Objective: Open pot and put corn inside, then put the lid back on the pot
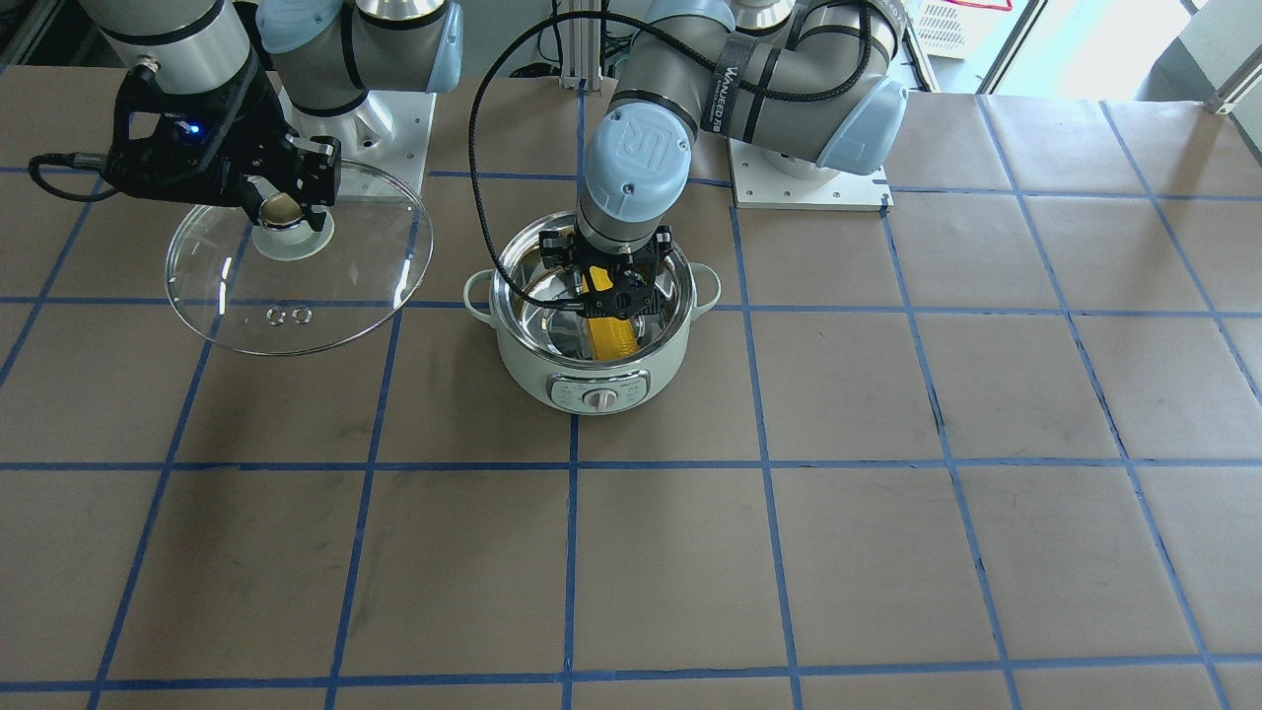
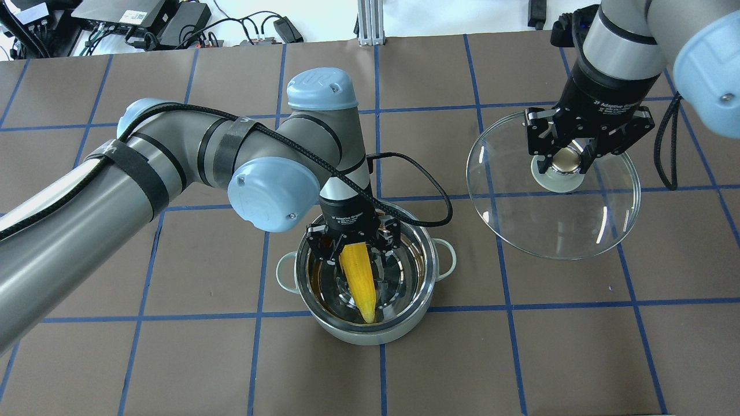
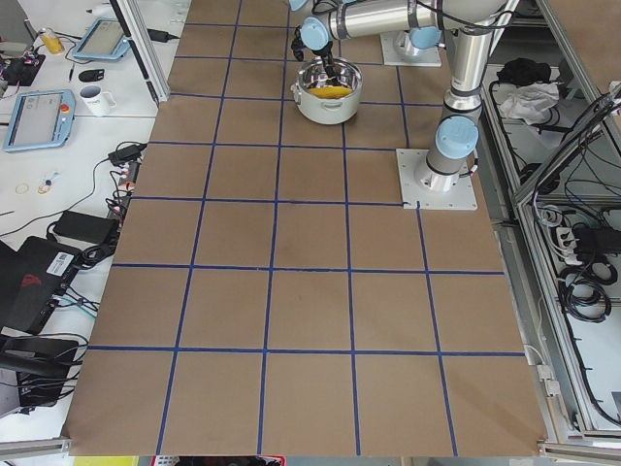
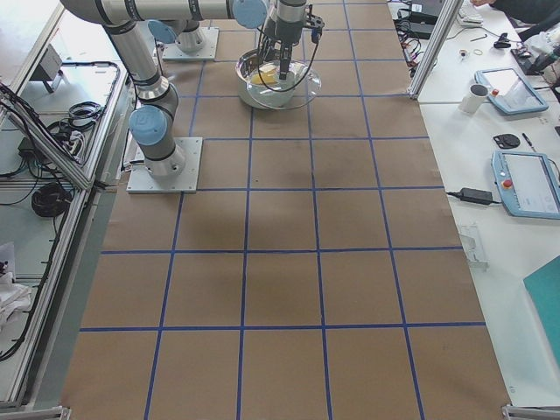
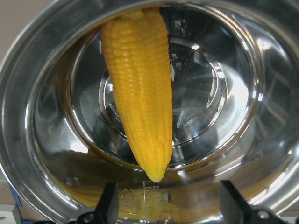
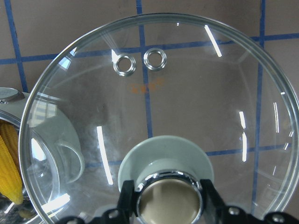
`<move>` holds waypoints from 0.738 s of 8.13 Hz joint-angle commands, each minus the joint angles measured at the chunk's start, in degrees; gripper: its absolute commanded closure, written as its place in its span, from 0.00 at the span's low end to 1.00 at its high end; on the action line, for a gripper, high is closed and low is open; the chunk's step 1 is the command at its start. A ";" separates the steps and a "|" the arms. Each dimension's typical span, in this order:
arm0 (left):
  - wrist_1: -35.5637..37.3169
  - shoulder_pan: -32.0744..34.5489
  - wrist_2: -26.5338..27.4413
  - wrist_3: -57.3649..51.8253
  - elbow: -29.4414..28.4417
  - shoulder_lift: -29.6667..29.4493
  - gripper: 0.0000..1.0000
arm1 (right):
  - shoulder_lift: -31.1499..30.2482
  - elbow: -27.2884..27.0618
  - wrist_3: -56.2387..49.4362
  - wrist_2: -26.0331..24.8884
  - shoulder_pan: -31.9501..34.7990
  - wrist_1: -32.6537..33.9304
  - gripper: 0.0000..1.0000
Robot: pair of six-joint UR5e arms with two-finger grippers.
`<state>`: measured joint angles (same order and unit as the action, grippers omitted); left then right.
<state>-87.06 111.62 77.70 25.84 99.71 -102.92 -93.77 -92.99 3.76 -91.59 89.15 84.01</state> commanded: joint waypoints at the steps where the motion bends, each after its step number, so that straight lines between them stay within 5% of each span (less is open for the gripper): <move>1: 0.23 0.00 0.00 -0.26 -0.39 1.13 0.13 | 0.07 -0.09 0.02 0.10 0.05 0.01 0.85; 2: 0.14 0.00 0.26 0.00 -0.92 2.19 0.02 | -0.01 -0.09 0.02 0.18 0.05 0.10 0.85; 4: -0.56 -2.01 9.07 -1.66 -5.72 6.22 0.00 | -0.01 -0.18 1.86 1.67 0.14 -0.08 0.86; 6: -3.28 -9.45 10.63 -6.90 -14.15 7.29 0.00 | 0.42 -0.18 3.53 2.12 2.23 0.18 0.86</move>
<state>-88.33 108.30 85.87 23.73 92.48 -97.12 -93.80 -93.18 6.08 -90.02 89.46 83.94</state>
